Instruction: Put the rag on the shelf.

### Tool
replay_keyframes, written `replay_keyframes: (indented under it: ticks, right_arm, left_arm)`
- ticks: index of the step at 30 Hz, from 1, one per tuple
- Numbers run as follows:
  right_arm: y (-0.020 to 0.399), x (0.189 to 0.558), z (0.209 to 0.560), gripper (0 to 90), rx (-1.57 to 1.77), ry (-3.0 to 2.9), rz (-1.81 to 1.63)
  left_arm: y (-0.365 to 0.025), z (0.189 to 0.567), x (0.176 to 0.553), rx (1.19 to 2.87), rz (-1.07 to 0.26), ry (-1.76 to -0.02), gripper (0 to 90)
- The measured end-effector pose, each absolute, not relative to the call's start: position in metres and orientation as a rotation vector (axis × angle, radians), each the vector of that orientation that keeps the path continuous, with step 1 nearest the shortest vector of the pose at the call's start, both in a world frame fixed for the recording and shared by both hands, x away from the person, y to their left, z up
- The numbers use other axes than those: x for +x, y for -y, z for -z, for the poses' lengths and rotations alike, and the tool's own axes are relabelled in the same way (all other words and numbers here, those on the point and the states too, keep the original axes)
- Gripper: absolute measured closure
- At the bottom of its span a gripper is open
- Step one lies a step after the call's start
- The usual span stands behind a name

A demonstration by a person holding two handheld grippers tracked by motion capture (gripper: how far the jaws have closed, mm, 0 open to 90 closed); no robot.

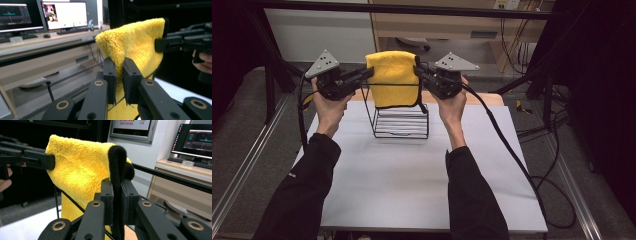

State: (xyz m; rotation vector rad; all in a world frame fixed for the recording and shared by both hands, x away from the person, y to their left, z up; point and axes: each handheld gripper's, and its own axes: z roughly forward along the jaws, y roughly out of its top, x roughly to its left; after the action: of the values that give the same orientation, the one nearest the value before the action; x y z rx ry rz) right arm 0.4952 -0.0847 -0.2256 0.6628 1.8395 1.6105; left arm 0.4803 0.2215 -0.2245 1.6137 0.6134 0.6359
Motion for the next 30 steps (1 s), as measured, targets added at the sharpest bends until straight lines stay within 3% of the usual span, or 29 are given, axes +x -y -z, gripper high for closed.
replay_keyframes:
  ticks: [9, 20, 30]
  right_arm:
    - [0.083, 0.493, 0.234, 82.3, 0.653, -1.837, -1.593]
    - [0.087, 0.496, 0.218, 82.6, 0.631, -1.777, -1.601]
    - [0.085, 0.483, 0.216, 82.4, 0.538, -1.763, -1.607]
  left_arm:
    - [-0.219, 0.227, 0.477, 1.623, -0.678, -0.631, 81.9]
    - [-0.215, 0.22, 0.48, 1.519, -0.689, -0.622, 82.6]
    - [-0.221, 0.219, 0.463, 1.556, -0.737, -0.556, 82.4]
